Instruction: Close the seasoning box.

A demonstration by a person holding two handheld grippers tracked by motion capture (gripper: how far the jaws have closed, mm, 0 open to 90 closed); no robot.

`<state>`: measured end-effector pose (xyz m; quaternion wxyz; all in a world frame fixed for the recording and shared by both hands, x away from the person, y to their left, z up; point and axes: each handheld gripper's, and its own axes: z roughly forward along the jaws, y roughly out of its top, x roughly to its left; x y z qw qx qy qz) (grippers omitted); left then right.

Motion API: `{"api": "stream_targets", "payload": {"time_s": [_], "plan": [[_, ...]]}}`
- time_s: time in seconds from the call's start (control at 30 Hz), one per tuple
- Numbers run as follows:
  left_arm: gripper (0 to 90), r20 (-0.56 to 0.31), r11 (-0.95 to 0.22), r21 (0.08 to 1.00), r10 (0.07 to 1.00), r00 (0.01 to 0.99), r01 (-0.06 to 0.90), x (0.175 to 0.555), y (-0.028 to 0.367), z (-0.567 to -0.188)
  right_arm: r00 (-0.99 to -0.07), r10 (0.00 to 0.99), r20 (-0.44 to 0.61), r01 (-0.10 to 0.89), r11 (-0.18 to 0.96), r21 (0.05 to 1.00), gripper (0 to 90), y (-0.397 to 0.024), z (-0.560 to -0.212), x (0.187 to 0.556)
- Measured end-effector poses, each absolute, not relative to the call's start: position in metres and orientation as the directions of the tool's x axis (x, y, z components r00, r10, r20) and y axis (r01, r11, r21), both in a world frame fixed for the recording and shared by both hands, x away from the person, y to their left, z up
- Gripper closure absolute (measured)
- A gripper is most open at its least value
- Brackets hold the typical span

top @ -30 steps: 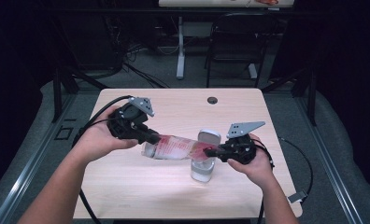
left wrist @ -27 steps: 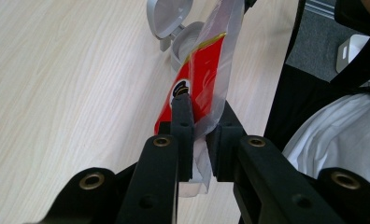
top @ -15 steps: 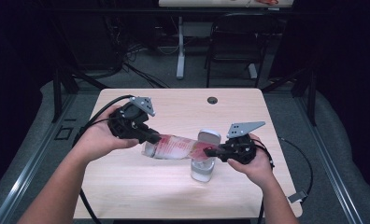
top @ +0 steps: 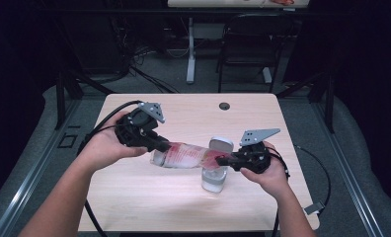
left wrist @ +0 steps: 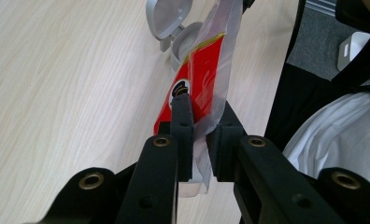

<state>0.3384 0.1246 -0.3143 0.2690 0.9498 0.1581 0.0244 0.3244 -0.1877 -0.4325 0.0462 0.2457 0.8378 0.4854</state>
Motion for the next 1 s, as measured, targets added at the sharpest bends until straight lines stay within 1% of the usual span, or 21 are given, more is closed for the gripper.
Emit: {"api": "stream_targets", "payload": {"time_s": [1.0], "plan": [[82.3,-0.035,-0.799,0.534,0.307,0.951,0.277,0.338,0.1182,-0.3113,-0.868,0.467,0.167,0.379,0.406,0.832,83.6,-0.1899,-0.4352,0.3264]]}}
